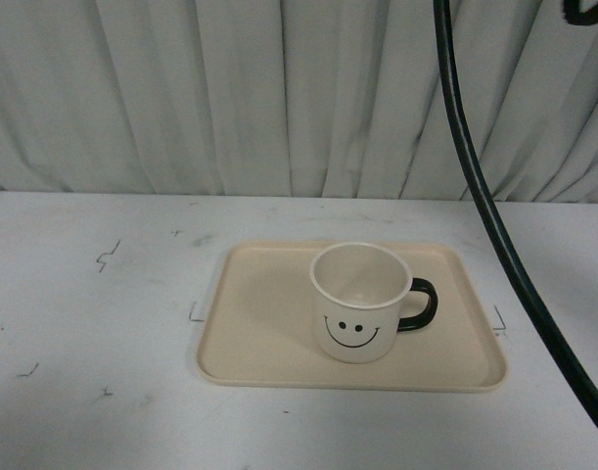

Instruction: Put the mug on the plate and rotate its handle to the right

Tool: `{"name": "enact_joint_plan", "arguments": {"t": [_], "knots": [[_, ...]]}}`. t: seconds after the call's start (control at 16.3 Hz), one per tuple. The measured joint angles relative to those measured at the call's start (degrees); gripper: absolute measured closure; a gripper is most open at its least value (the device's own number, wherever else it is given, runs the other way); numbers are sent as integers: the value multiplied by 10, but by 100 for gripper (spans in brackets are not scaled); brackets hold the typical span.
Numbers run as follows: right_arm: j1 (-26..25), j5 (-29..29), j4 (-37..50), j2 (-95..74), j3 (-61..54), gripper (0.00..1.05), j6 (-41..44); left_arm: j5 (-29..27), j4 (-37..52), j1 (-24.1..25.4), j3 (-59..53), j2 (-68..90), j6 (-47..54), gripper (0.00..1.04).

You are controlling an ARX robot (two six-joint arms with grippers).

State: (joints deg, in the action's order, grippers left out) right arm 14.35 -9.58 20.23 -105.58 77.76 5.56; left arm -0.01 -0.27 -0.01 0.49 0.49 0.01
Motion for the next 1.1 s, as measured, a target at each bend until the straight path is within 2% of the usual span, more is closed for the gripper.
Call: {"name": "enact_joint_plan", "arguments": {"t": [0.06, 0.12, 0.25, 0.31, 0.37, 0.49, 0.55, 0.61, 1.1], "knots": [[-44, -12, 272, 75, -282, 89, -38, 0, 0, 0, 0, 0, 0, 7], [-62, 20, 361, 186, -451, 103, -47, 0, 1, 0, 0, 0, 0, 7], [-99, 53, 369, 342, -630, 103, -47, 0, 0, 0, 0, 0, 0, 7], [-106, 59, 354, 376, -660, 103, -47, 0, 0, 0, 0, 0, 0, 7], [-132, 88, 343, 397, -678, 103, -47, 0, 0, 0, 0, 0, 0, 7], [-148, 90, 329, 436, -695, 103, -48, 0, 0, 0, 0, 0, 0, 7], [-147, 93, 367, 440, -712, 103, -48, 0, 0, 0, 0, 0, 0, 7], [-146, 96, 370, 441, -718, 103, -48, 0, 0, 0, 0, 0, 0, 7], [-144, 96, 308, 499, -751, 103, -48, 0, 0, 0, 0, 0, 0, 7]]}}
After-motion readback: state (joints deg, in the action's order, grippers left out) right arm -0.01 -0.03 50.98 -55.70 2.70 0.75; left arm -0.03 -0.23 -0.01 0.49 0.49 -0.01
